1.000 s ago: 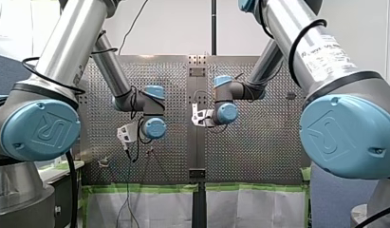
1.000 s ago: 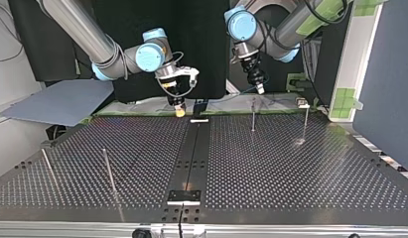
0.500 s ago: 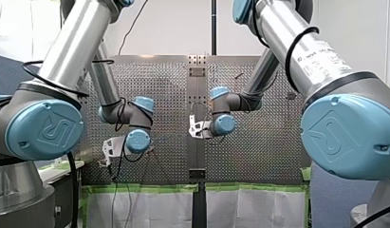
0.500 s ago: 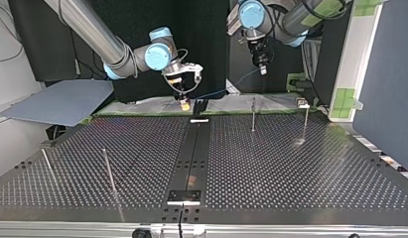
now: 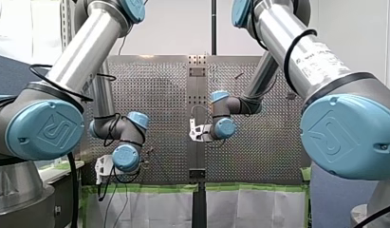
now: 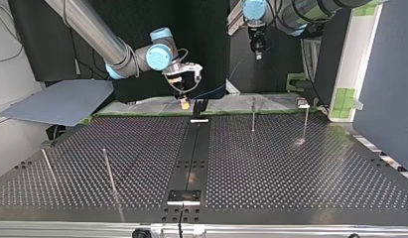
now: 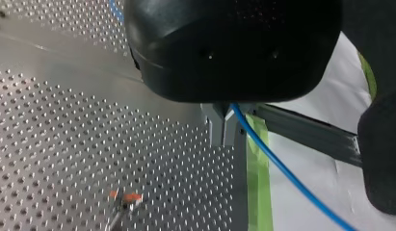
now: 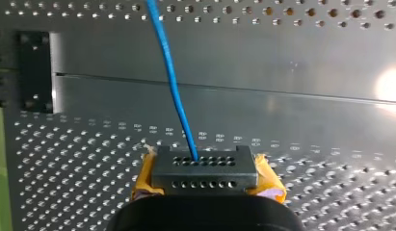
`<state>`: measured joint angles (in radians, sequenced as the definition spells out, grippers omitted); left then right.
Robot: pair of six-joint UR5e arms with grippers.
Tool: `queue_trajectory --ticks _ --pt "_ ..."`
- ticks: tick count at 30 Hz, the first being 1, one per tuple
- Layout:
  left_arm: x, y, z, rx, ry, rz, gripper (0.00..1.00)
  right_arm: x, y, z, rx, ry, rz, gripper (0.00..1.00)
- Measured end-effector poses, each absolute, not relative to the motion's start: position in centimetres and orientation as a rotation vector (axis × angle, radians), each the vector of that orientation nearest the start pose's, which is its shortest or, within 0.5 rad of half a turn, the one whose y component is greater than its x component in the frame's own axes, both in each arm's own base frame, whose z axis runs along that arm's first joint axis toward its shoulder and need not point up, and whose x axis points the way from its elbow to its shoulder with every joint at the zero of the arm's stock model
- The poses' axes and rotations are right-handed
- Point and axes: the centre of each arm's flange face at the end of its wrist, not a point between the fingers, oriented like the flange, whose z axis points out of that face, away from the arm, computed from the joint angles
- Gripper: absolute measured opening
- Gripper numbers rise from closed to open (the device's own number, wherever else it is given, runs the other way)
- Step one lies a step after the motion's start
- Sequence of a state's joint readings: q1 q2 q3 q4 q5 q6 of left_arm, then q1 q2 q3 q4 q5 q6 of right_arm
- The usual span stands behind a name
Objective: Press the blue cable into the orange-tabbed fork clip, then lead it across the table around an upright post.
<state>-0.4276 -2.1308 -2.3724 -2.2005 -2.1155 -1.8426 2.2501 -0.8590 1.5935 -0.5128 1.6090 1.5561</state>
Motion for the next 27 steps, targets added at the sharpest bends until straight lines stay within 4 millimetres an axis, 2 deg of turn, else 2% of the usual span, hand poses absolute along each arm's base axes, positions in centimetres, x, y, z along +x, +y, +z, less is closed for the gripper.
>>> queue_trajectory --ticks 3,14,19,27 --pt "29.1 -22.4 1.5 -0.179 1.907 0.044 0.00 50.3 -42.0 9.1 1.887 -0.922 1.465 0.00" --pt "33.6 -24.1 2.6 -0.133 1.899 -0.009 0.00 49.9 -42.6 7.0 1.874 -0.938 1.445 0.00" --pt "34.4 -24.1 2.8 -0.132 1.897 -0.005 0.00 49.3 -43.1 5.3 1.877 -0.957 1.421 0.00" --pt "36.7 -22.5 3.1 -0.127 1.889 0.037 0.00 48.8 -43.9 4.5 1.854 -0.965 1.422 0.00"
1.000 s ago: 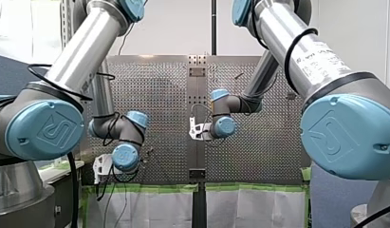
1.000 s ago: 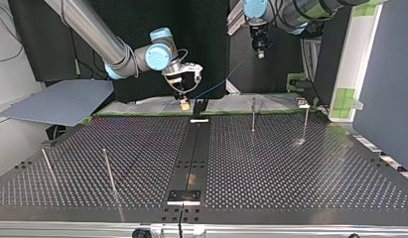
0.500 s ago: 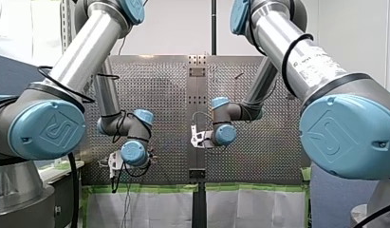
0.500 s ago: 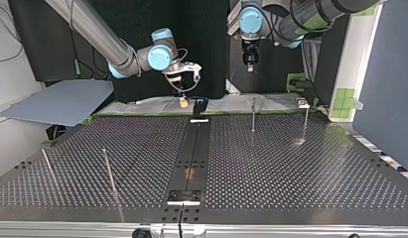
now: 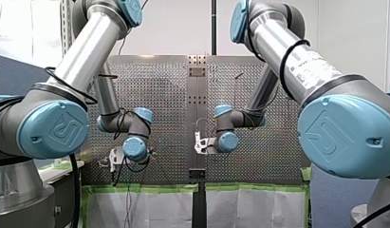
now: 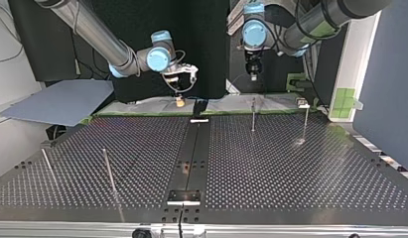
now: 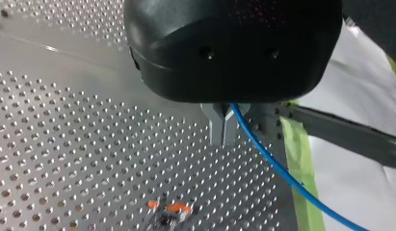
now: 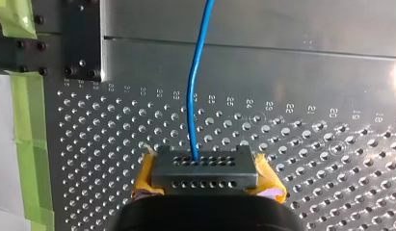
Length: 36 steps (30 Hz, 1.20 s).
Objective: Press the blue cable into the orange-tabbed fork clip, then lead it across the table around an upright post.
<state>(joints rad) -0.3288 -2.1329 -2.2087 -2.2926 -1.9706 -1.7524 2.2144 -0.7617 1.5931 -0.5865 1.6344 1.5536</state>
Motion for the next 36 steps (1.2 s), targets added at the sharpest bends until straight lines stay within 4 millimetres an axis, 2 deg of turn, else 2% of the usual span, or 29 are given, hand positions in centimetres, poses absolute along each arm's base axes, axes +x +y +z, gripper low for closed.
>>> queue_trajectory --ticks 5,12,16,25,30,36 --pt "38.2 -21.1 3.2 -0.099 1.892 0.062 0.00 48.5 -44.3 4.2 1.842 -0.967 1.423 0.00" --pt "40.3 -18.8 3.4 -0.123 1.880 0.109 0.00 48.1 -44.3 1.4 1.857 -0.979 1.404 0.00" --pt "41.4 -17.7 3.6 -0.149 1.870 0.119 0.00 48.1 -44.5 0.5 1.846 -0.981 1.414 0.00" --pt "43.0 -17.0 4.0 -0.171 1.851 0.076 0.00 47.8 -45.3 0.1 1.809 -0.974 1.436 0.00" --pt "43.9 -16.7 4.2 -0.190 1.837 0.050 0.00 47.5 -45.4 -1.0 1.814 -0.980 1.423 0.00" --pt "44.6 -16.3 3.0 -0.202 1.851 0.041 0.00 47.2 -45.4 -2.2 1.818 -0.985 1.416 0.00"
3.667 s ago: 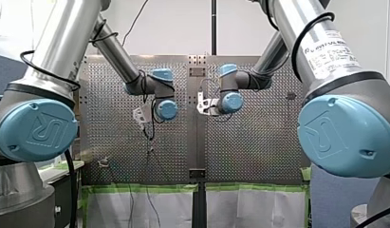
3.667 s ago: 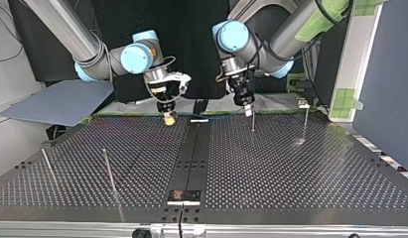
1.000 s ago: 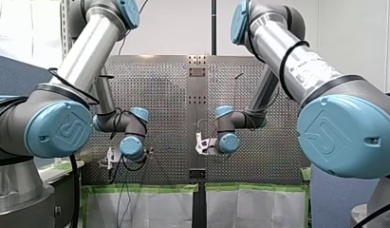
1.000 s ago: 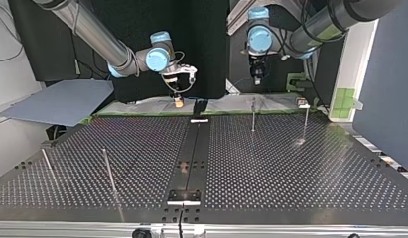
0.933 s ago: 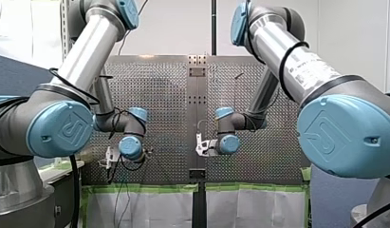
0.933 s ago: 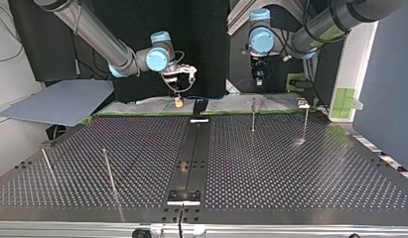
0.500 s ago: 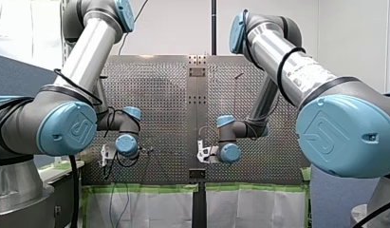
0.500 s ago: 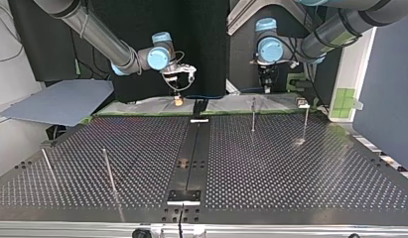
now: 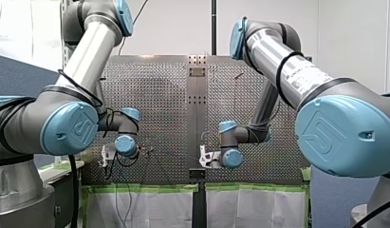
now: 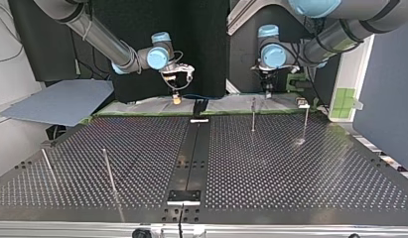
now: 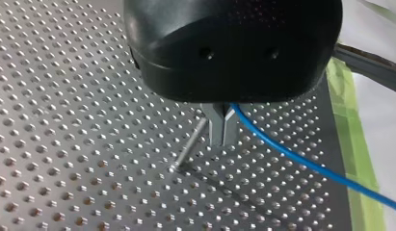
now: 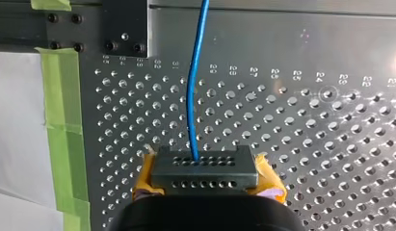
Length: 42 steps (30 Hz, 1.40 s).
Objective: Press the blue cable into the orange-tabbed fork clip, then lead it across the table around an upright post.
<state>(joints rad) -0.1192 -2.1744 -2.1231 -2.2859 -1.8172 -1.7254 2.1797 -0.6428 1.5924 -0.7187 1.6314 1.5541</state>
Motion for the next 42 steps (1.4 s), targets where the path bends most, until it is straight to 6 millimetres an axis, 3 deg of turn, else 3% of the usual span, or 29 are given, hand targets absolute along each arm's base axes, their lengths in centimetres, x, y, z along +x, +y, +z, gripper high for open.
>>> queue_trajectory --ticks 8,28,42 --pt "45.7 -15.8 0.9 -0.241 1.845 0.011 0.00 47.1 -45.7 -2.3 1.811 -0.984 1.419 0.00" --pt "49.2 -14.9 2.0 -0.245 1.823 -0.025 0.00 47.1 -45.8 -2.3 1.811 -0.986 1.414 0.00" --pt "48.5 -14.8 1.5 -0.257 1.845 -0.046 0.00 47.0 -45.8 -2.4 1.815 -0.988 1.411 0.00"
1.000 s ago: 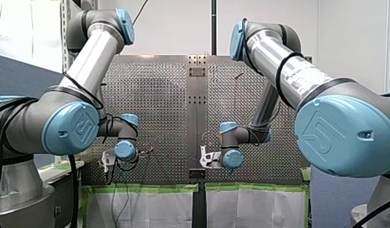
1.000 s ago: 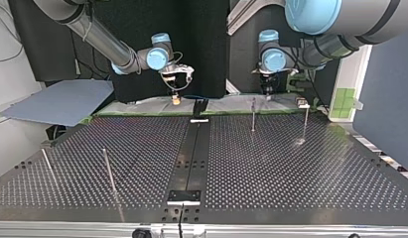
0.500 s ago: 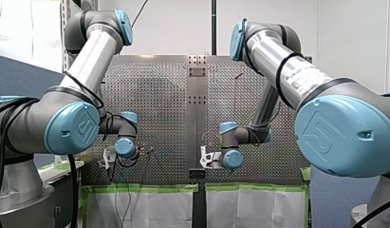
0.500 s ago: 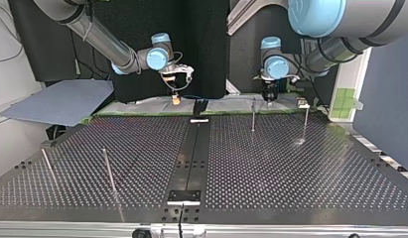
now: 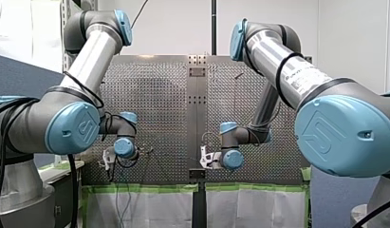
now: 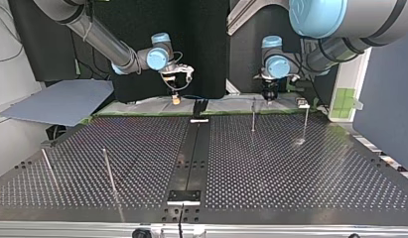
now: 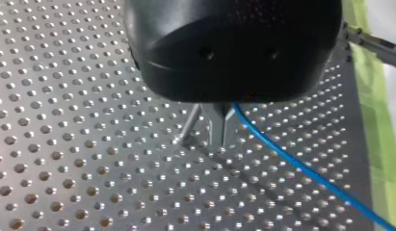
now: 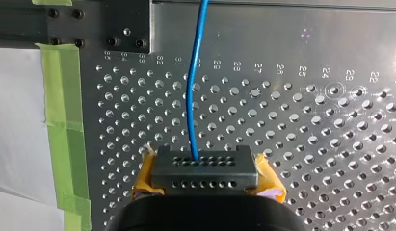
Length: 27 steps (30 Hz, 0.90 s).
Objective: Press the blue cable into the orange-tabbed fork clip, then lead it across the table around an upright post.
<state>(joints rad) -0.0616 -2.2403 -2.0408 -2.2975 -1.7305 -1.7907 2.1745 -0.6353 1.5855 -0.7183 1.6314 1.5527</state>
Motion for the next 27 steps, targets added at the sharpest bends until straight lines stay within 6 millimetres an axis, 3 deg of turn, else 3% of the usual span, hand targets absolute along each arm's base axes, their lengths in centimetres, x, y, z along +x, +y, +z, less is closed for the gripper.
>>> queue_trajectory --ticks 10,27 --pt "46.4 -14.7 0.7 -0.231 1.884 0.002 0.00 47.0 -45.8 -2.4 1.813 -0.988 1.412 0.00" --pt "48.4 -14.5 1.3 -0.243 1.842 -0.014 0.00 47.0 -45.8 -2.6 1.813 -0.989 1.409 0.00"
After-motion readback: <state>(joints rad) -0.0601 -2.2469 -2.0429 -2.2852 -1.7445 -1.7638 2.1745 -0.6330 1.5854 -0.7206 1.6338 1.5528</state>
